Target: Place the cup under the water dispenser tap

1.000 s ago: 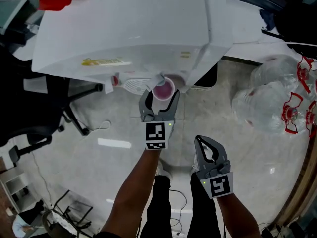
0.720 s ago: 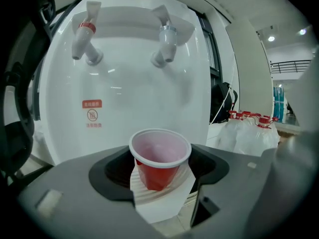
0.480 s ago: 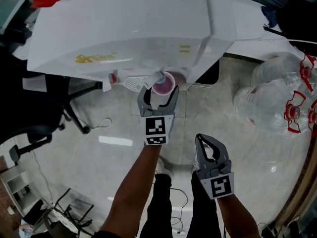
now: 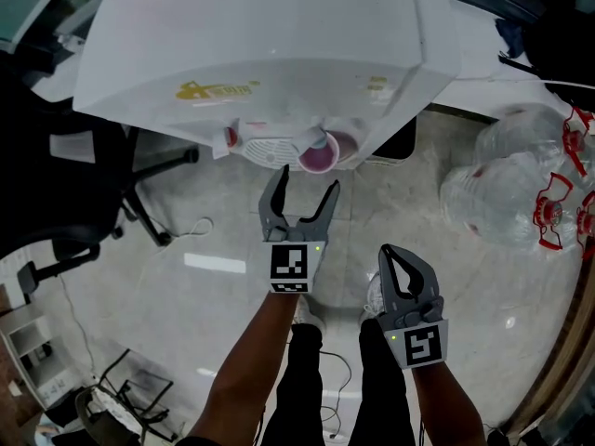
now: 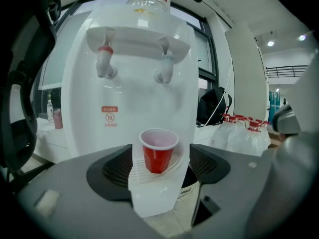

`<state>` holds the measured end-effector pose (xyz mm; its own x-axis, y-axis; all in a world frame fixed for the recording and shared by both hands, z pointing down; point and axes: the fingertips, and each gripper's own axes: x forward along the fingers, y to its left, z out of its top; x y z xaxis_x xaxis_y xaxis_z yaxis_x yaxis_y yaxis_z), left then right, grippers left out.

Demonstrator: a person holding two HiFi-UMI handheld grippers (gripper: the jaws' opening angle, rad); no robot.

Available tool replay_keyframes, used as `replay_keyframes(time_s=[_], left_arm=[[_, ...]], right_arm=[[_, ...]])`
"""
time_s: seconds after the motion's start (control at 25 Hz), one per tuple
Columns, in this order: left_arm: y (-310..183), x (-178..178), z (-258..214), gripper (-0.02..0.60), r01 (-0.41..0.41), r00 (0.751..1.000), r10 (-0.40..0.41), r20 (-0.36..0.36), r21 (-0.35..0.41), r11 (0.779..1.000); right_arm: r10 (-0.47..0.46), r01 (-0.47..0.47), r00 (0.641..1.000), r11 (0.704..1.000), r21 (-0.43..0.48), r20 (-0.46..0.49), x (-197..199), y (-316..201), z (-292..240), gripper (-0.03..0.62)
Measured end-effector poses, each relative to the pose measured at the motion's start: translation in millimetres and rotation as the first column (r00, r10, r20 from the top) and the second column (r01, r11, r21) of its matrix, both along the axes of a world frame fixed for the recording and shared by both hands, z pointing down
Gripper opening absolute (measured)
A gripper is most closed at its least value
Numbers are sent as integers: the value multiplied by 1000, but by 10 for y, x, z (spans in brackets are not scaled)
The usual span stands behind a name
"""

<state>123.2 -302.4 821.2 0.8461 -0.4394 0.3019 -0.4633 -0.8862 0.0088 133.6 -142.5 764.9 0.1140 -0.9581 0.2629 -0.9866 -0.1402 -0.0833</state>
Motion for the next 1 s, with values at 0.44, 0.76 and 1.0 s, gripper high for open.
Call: replay_keyframes(time_s=[0.44,0.76,1.0], left_arm=[[614,-574,-1414,157,-37,983,45,-176,47,998],[804,-869,-2113,15,-90,984,95,-153,39,995],[938,-1184,-2555,15,-87,991,88,-98,16,996]], right_arm=[[50,-39,994,993,108,-93,62,-35,-896,3],[107,-89,981,989,116,-161,103,77,-1542,3],[76,-53,977,992,117,-200,-116,215,-2360,3]])
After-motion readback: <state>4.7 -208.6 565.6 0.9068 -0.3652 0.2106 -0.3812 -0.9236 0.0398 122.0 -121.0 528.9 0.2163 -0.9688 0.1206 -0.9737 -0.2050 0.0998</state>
